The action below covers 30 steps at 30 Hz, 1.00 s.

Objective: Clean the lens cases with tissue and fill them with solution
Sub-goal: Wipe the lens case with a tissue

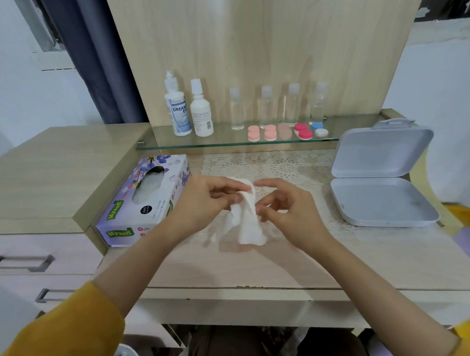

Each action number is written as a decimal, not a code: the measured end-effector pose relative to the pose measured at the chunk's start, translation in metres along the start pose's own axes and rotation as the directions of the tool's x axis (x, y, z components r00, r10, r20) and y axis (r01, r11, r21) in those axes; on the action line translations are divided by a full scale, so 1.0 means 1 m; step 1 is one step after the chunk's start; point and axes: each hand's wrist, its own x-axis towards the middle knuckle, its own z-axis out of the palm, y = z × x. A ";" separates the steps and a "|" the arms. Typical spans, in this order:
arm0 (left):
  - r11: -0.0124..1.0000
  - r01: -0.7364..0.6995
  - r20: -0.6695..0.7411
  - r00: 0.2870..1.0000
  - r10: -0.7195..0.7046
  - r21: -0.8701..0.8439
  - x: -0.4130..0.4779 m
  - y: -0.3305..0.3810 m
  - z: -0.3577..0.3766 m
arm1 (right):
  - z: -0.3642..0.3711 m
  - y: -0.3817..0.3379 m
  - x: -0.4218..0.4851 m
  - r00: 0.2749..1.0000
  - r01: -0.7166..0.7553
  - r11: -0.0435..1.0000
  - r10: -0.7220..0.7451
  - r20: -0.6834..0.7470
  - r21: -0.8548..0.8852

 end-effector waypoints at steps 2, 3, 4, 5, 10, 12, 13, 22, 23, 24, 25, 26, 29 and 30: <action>0.999 0.000 0.024 1.000 0.001 -0.046 -0.001 0.001 0.002 | 0.002 -0.002 0.002 1.000 -0.005 1.000 0.005 -0.005 0.015; 0.998 0.000 0.035 0.999 0.002 -0.056 -0.002 0.001 0.002 | 0.002 -0.002 0.003 1.000 0.000 1.000 0.000 -0.014 0.006; 0.998 0.002 0.045 0.999 0.001 -0.068 -0.002 0.001 0.003 | 0.003 -0.003 0.003 1.000 0.003 1.000 -0.003 -0.024 -0.006; 0.996 0.007 0.054 0.999 -0.002 -0.088 -0.002 0.001 0.003 | 0.003 -0.002 0.003 0.999 0.006 1.000 -0.006 -0.036 -0.015; 0.999 -0.032 -0.042 0.999 0.033 0.030 -0.007 -0.003 0.007 | 0.002 0.002 0.002 0.993 0.016 0.998 -0.023 -0.115 -0.067; 0.982 -0.038 0.004 0.999 0.038 0.184 -0.007 -0.006 0.008 | 0.001 0.004 0.002 0.992 0.032 0.994 -0.043 -0.117 -0.100; 0.977 -0.031 0.037 0.999 0.023 0.212 -0.007 -0.006 0.008 | 0.001 0.005 0.002 0.992 0.042 0.993 -0.054 -0.110 -0.111; 0.997 0.047 0.036 0.998 -0.049 0.057 -0.002 -0.015 0.009 | -0.003 0.013 -0.001 1.000 0.016 0.998 -0.016 0.003 -0.055; 0.998 0.047 0.021 0.999 -0.048 0.047 -0.002 -0.015 0.009 | -0.004 0.013 -0.001 1.000 0.001 0.999 -0.001 -0.004 -0.044; 0.998 0.051 0.010 0.999 -0.051 0.037 -0.001 -0.016 0.008 | -0.006 0.014 -0.001 1.000 -0.007 0.999 0.006 -0.020 -0.047; 0.998 0.058 0.007 0.998 -0.059 0.032 0.000 -0.017 0.006 | -0.009 0.016 0.000 0.999 -0.009 0.997 0.007 -0.034 -0.073; 0.997 0.072 0.014 0.997 -0.072 0.033 0.000 -0.018 0.004 | -0.013 0.018 0.000 0.999 -0.013 0.992 0.008 -0.034 -0.128; 0.989 0.129 0.075 0.988 -0.135 0.078 0.002 -0.022 -0.004 | -0.022 0.025 0.001 0.995 0.003 0.909 0.038 0.090 -0.418; 0.986 0.135 0.085 0.986 -0.144 0.097 0.002 -0.023 -0.005 | -0.023 0.027 0.001 0.988 0.020 0.861 0.062 0.143 -0.508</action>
